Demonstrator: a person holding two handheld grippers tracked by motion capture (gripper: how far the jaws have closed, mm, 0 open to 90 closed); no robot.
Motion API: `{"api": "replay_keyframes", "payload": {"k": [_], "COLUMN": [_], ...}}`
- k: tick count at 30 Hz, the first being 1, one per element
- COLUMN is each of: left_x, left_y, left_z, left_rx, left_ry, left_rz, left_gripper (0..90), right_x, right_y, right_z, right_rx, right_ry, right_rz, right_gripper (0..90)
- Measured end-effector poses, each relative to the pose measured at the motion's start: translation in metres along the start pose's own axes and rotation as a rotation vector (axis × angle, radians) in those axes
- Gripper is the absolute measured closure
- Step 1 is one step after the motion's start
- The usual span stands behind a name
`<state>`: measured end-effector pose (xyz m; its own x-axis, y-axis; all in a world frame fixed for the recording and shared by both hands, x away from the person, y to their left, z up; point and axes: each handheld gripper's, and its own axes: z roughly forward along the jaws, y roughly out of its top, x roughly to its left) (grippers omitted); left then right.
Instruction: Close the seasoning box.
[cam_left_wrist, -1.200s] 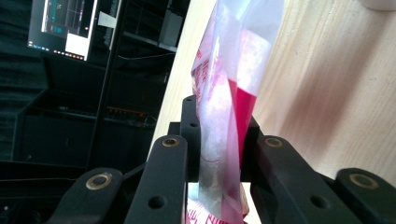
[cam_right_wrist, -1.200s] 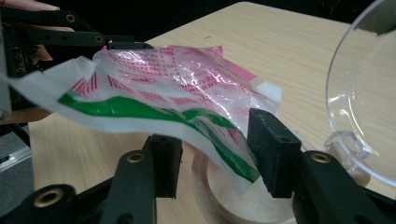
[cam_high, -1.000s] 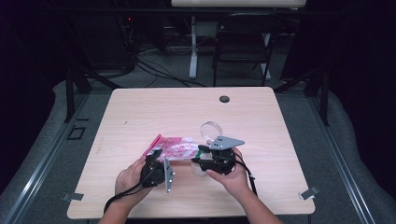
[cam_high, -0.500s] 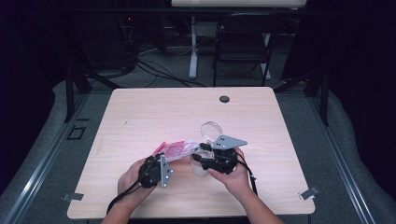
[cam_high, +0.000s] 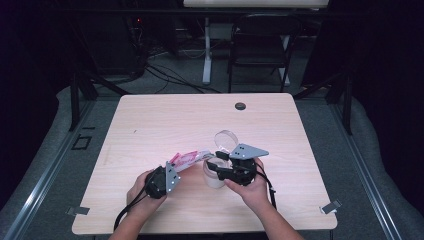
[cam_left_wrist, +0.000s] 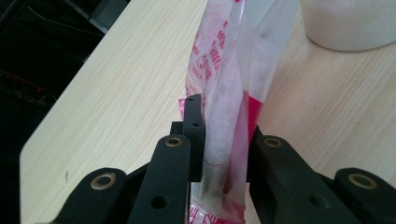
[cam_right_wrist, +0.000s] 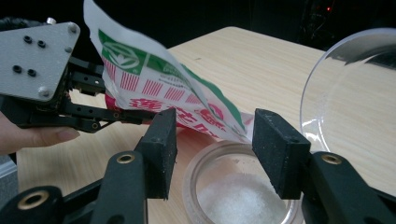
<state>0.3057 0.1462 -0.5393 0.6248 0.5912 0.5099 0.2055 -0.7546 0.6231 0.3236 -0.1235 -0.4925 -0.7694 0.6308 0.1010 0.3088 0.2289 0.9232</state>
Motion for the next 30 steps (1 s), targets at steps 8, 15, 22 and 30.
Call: {"api": "replay_keyframes", "payload": {"k": [8, 15, 22, 30], "left_x": [0.014, 0.029, 0.045, 0.063], "left_y": [-0.009, -0.019, -0.03, -0.045], "left_z": [0.002, 0.002, -0.002, -0.009], "left_rx": [-0.02, -0.043, -0.059, -0.067], "left_ry": [-0.04, -0.069, -0.056, -0.011], "left_rz": [-0.137, -0.253, -0.354, -0.445], "left_gripper": [81.4, 81.8, 82.4, 82.8], "right_x": [-0.002, -0.005, -0.007, -0.008], "right_y": [0.003, 0.003, 0.004, 0.003], "right_z": [-0.005, -0.007, -0.009, -0.008], "right_rx": [-0.023, -0.028, -0.033, -0.024], "right_ry": [-0.001, -0.005, -0.009, -0.012], "right_rz": [0.019, 0.032, 0.041, 0.047], "right_gripper": [50.0, 50.0, 50.0, 49.6]}}
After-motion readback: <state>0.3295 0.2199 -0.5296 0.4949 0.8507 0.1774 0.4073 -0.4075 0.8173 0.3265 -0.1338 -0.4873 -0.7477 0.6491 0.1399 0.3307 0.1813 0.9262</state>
